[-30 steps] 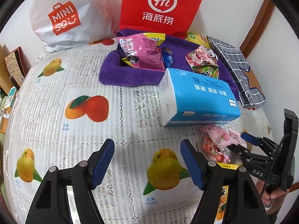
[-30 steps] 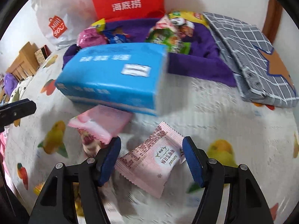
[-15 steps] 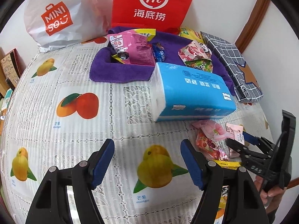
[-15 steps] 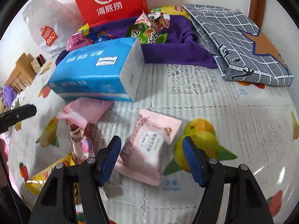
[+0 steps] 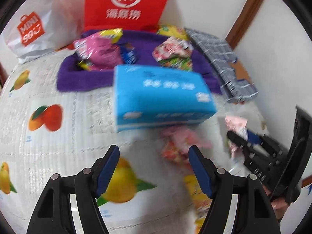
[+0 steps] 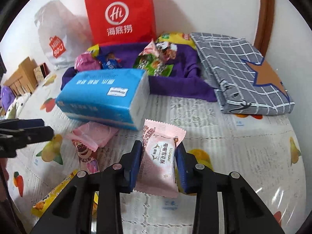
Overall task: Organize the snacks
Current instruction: 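Grasp a pink packet with the right tool while the left grasps another pink packet, then carry the pink packets with both tools up toward the purple towel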
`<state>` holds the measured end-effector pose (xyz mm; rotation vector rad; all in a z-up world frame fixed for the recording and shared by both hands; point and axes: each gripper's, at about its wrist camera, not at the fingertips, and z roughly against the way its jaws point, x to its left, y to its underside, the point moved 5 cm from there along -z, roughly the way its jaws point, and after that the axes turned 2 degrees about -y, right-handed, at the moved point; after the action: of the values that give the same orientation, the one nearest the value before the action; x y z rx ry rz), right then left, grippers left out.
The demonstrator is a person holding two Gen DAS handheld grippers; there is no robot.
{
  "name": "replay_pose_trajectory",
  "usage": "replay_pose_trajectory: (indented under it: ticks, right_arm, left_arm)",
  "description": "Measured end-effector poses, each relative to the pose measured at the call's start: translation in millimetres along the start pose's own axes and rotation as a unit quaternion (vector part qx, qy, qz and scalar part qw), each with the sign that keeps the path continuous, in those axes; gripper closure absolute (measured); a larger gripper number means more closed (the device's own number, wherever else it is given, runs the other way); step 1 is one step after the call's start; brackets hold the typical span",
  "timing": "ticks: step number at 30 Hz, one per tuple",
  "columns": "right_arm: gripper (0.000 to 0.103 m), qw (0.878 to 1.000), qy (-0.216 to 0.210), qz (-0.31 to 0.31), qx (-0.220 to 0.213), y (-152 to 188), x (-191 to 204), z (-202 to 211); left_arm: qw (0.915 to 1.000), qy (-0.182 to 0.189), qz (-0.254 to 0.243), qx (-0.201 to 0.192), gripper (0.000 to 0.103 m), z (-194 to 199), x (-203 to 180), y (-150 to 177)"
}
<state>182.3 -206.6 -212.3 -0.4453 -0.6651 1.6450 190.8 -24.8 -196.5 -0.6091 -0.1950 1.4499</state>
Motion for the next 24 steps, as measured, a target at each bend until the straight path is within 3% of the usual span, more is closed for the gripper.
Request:
replay_pose_trajectory:
  ticks: [3, 7, 11, 14, 15, 16, 17, 18, 19, 24]
  right_arm:
    - [0.068, 1.000, 0.005, -0.010, -0.004, 4.0, -10.6, 8.6]
    - [0.068, 1.000, 0.009, -0.017, -0.010, 9.8, -22.4, 21.7]
    - [0.068, 1.000, 0.012, -0.020, -0.017, 13.9, -30.9, 31.3]
    - [0.068, 1.000, 0.008, -0.024, -0.016, 16.6, -34.4, 31.9]
    - [0.068, 1.000, 0.006, -0.024, -0.014, 17.9, -34.6, 31.0]
    - [0.068, 1.000, 0.005, -0.024, -0.011, 18.6, -34.2, 29.3]
    - [0.068, 1.000, 0.004, -0.024, -0.008, 19.6, -33.8, 27.9]
    - [0.068, 1.000, 0.002, -0.024, -0.005, 20.1, -32.3, 25.4]
    - [0.068, 1.000, 0.000, -0.022, -0.002, 20.1, -30.3, 23.2]
    - [0.068, 1.000, -0.015, -0.012, -0.003, 16.8, -17.0, 14.8]
  left_arm:
    - [0.9998, 0.016, -0.008, 0.002, 0.032, -6.5, -16.6, -9.1]
    - [0.9993, 0.001, -0.022, 0.029, 0.032, -29.7, -34.0, -16.7]
    - [0.9944, -0.056, -0.045, 0.077, 0.032, -62.4, -44.2, -14.6]
    - [0.9936, -0.048, -0.041, 0.094, 0.034, -78.2, -49.6, -12.3]
    - [0.9936, -0.062, -0.049, 0.082, 0.040, -78.3, -51.6, -13.0]
    - [0.9927, -0.074, -0.057, 0.077, 0.053, -78.0, -53.0, -12.6]
    - [0.9911, -0.086, -0.068, 0.076, 0.055, -77.5, -54.9, -11.3]
    - [0.9909, -0.083, -0.075, 0.074, 0.058, -75.6, -56.4, -10.1]
    - [0.9915, -0.073, -0.078, 0.075, 0.069, -74.0, -57.0, -8.5]
    - [0.9938, -0.063, -0.075, 0.051, 0.072, -43.7, -38.4, -4.2]
